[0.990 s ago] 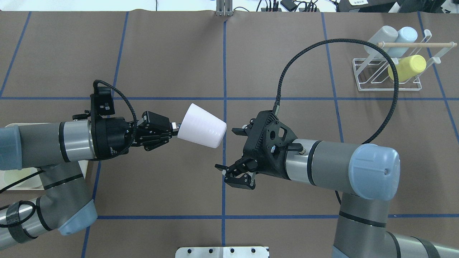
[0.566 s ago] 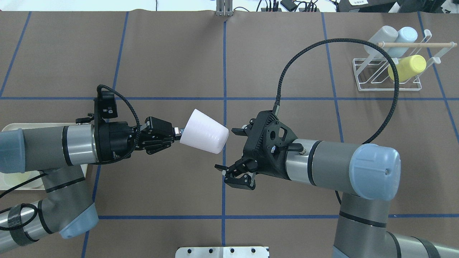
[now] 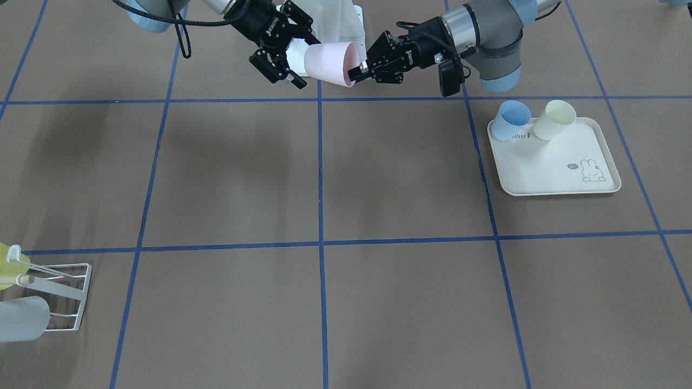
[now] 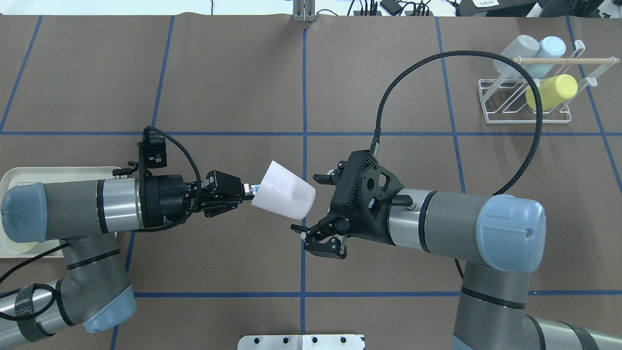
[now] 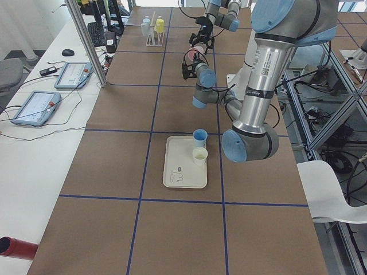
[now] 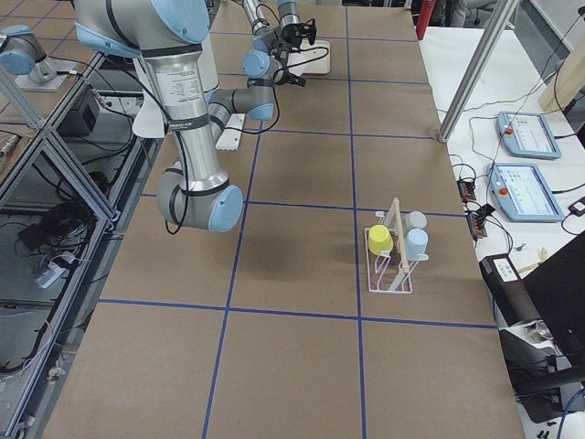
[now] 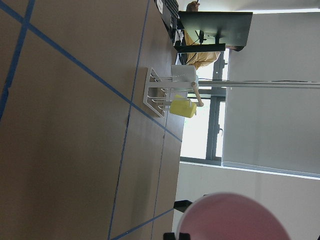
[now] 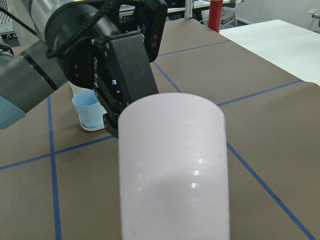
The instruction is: Transfer IKEA cup to right arm and place on rack
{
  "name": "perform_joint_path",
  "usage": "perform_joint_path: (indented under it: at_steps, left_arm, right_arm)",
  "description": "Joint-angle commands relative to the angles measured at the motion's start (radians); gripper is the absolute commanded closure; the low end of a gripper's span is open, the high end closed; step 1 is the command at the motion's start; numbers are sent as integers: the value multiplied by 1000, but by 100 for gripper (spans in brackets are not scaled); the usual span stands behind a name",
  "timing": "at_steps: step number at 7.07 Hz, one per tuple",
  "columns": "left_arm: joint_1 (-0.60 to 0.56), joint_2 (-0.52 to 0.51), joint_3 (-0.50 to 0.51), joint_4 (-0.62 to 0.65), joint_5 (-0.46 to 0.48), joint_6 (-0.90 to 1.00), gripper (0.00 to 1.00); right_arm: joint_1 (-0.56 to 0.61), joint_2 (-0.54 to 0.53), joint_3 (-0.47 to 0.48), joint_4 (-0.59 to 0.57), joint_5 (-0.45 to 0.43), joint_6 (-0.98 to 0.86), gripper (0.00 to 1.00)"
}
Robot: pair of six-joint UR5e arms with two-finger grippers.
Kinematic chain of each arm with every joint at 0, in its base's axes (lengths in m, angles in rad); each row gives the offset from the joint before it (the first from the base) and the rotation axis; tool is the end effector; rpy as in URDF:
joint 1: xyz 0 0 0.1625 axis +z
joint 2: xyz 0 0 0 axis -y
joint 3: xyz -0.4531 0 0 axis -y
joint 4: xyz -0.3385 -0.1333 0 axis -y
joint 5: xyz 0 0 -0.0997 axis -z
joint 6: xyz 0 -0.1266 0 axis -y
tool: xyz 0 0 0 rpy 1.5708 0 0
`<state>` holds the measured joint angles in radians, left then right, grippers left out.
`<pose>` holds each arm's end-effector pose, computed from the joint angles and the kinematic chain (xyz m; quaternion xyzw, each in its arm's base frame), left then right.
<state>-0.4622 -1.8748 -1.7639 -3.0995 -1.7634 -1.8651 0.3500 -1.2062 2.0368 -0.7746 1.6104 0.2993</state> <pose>0.3998 -0.3210 0.2892 0.0201 0.8457 -0.1188 0.5198 -0.4356 -0.2956 0.2293 0.5172 -0.5104 -0.3183 0.6089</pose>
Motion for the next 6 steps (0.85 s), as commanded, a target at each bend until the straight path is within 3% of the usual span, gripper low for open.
perform_joint_path:
  at_steps: [1,6]
  left_arm:
    - [17,0,0,1,19,1,100]
    - [25,0,1,1,27,1,100]
  right_arm:
    - [0,-1,0,0,0,-2,0]
    - [-2,-3,8,0,2,-6,1]
